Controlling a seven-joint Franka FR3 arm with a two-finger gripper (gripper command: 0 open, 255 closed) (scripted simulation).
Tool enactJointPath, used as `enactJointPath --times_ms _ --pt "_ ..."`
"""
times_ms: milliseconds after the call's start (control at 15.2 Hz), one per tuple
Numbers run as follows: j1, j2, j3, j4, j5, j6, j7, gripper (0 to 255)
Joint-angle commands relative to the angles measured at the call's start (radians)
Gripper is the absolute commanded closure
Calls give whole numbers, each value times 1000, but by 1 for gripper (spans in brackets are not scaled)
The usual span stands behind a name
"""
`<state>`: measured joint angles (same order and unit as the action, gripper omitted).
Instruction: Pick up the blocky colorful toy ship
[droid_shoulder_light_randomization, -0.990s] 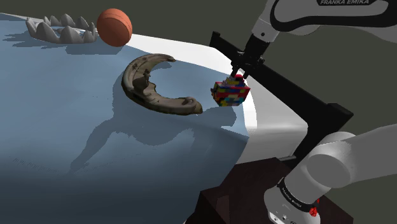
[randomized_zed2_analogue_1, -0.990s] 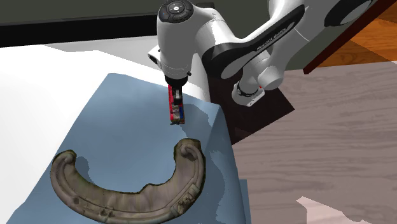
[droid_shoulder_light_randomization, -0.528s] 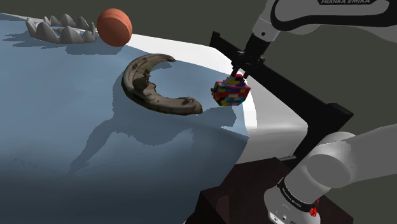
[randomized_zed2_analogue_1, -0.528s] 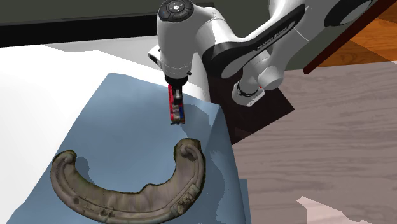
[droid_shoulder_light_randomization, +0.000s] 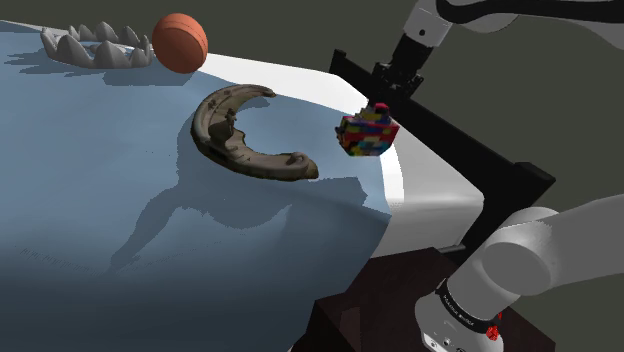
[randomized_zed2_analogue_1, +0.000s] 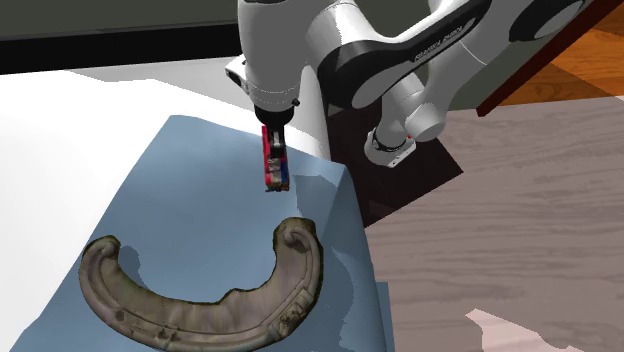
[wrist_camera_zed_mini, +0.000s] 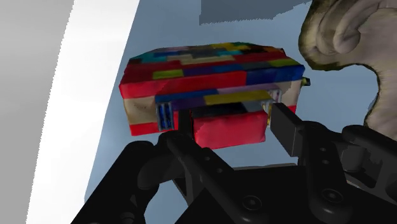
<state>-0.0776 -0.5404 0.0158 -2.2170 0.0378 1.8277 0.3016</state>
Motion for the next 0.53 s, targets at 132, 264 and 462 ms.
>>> enactJointPath --times_ms 132,264,462 --pt "0 8 -1 62 -1 -54 1 255" --pt "-1 13 -1 94 -1 -80 1 255" --pt "-1 17 -1 113 -2 -95 2 255"
